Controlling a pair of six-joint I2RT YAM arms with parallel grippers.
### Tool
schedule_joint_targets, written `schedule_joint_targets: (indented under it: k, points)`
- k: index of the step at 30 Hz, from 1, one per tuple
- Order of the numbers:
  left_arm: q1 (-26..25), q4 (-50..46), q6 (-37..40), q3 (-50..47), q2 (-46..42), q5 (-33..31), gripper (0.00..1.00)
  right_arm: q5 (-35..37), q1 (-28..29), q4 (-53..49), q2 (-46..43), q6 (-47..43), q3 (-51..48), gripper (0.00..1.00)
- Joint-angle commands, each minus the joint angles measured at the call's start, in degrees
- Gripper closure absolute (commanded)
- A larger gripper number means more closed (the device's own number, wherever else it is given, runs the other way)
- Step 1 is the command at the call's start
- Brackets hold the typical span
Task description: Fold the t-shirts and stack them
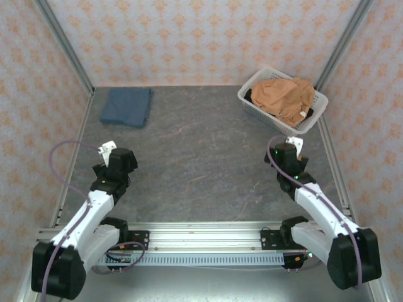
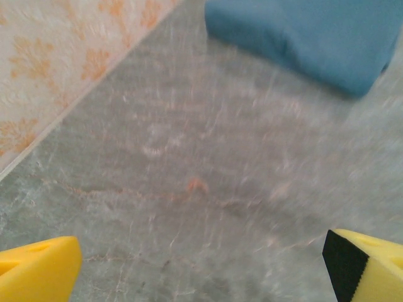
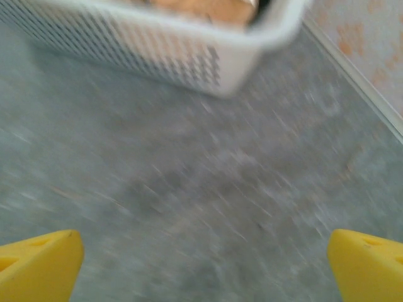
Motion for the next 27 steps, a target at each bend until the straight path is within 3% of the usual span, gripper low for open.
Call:
schedule_joint_targets:
  k: [1,4,5,10,12,16,19,21,27]
  points:
    - [1.49,18.77,6.68,-1.24,5.78,1.87,0.00,1.76,-3.81,18.26,3.65,-5.08,-1.40,0.01]
    - [2.53,31.91,7.64,-2.69,14.55,3.48,0.00,-2.16,-5.78,33.58,9.98,-4.63,-5.66,0.01]
    - [3.20,32.23,8.11,-1.21,16.73,4.89,0.00,-3.53,-6.47,36.34,12.04,-4.01,-5.91,0.01]
    - [6.30,42.46,11.82,2.65,27.71,8.82,0.00,-8.78,-8.36,41.08,21.95,-7.91,-1.10,0.01]
    - [6.43,41.00,12.12,3.92,29.10,9.90,0.00,-9.85,-9.83,46.32,24.56,-8.75,-1.80,0.00]
    - [4.44,57.13,13.90,-5.04,28.76,8.46,0.00,-14.03,-13.41,60.39,31.51,-5.51,-6.34,0.01]
    - [4.15,63.97,14.50,-6.53,32.84,7.66,0.00,-13.98,-13.42,56.47,30.30,-5.94,-5.59,0.01]
    - [3.76,54.44,15.18,-1.49,33.16,9.10,0.00,-14.01,-13.42,57.12,31.13,-5.94,-5.05,0.01]
    - [3.12,53.85,15.68,-0.99,33.16,8.54,0.00,-8.95,-10.23,52.00,31.70,-8.16,-2.10,0.01]
